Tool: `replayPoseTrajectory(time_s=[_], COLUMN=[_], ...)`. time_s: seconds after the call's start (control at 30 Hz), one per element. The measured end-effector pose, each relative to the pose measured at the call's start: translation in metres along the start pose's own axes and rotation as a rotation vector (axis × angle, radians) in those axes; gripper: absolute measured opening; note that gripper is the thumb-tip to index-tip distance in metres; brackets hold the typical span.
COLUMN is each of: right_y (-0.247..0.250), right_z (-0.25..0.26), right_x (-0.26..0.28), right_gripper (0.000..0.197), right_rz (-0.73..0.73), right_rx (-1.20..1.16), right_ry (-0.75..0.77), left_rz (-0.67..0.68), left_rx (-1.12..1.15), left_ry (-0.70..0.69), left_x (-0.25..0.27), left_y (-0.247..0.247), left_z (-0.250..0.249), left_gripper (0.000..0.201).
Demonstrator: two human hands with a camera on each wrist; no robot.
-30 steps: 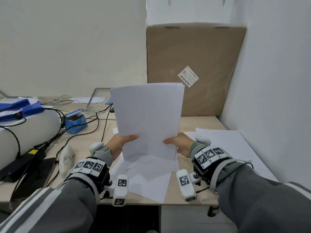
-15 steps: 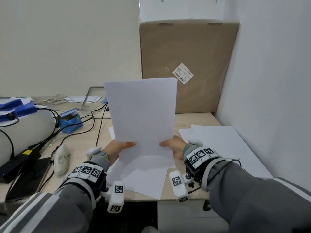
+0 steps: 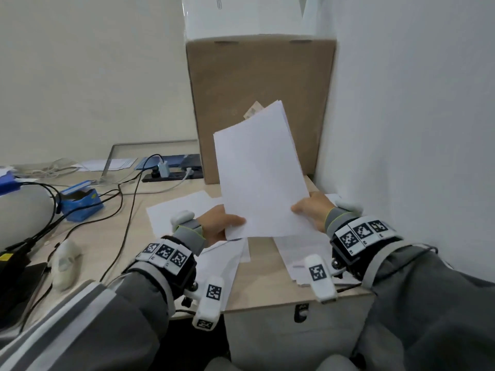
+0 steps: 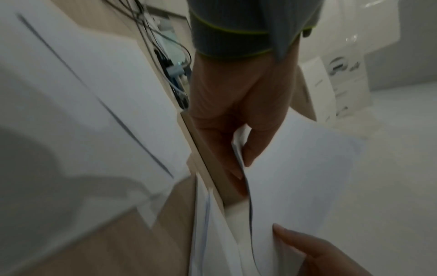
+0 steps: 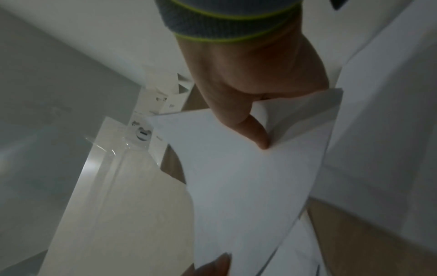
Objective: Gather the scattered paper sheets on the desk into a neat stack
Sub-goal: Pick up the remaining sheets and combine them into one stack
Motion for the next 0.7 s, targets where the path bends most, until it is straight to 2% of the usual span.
replayPoseTrajectory(time_s=[0.07, 0.17, 0.2, 0.23, 0.33, 0.4, 0.47, 0.53, 0.6, 0.63, 0.7], right_y=[0.021, 0.051, 0.058, 0.066, 0.069, 0.066, 0.058, 0.05, 0.045, 0.046, 0.042], right_z=[-0.007, -0.025, -0.033, -0.042, -0.057, -0.067, -0.08, -0.091, -0.091, -0.089, -0.08], right_x=[0.0, 0.007, 0.007, 0.01, 0.016, 0.02, 0.023, 0.024, 0.025, 0.023, 0.02], right_gripper=[0.039, 0.013, 0.012, 0.02, 0.059, 0.07, 0.064, 0.041, 0.02, 0.018, 0.035], right_rz=[-0.062, -0.163, -0.181, -0.185, -0.103, 0.01, 0.147, 0.253, 0.291, 0.279, 0.252], right_rx=[0.056, 0.192, 0.263, 0.333, 0.642, 0.845, 0.941, 1.055, 1.062, 1.04, 1.012], right_ry=[-0.013, -0.012, -0.039, -0.071, -0.168, -0.204, -0.243, -0.273, -0.286, -0.268, -0.222], left_rz=[0.008, 0.031, 0.03, 0.029, -0.01, -0.028, -0.044, -0.075, -0.132, -0.16, -0.244], left_rx=[-0.01, -0.027, -0.028, -0.031, -0.066, -0.128, -0.197, -0.298, -0.414, -0.452, -0.523], left_ry=[0.015, 0.063, 0.091, 0.122, 0.2, 0.236, 0.27, 0.265, 0.259, 0.257, 0.253], left_x=[-0.012, -0.03, -0.034, -0.04, -0.048, -0.057, -0.064, -0.066, -0.059, -0.057, -0.049], left_y=[-0.019, -0.057, -0.07, -0.082, -0.103, -0.114, -0.122, -0.124, -0.115, -0.106, -0.076], left_z=[0.006, 0.018, 0.024, 0.03, 0.048, 0.058, 0.064, 0.061, 0.053, 0.05, 0.045], left_gripper=[0.036, 0.041, 0.039, 0.035, 0.032, 0.046, 0.053, 0.062, 0.072, 0.072, 0.076])
Point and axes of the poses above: each hand's wrist, its own x-axis away from the middle knuckle, its own y-axis out of the back of the hand, z = x × y, the point moved 4 cm from there along -x, towards the middle knuckle, and after that the axes turned 8 degrees about z, right-handed, at the moved point
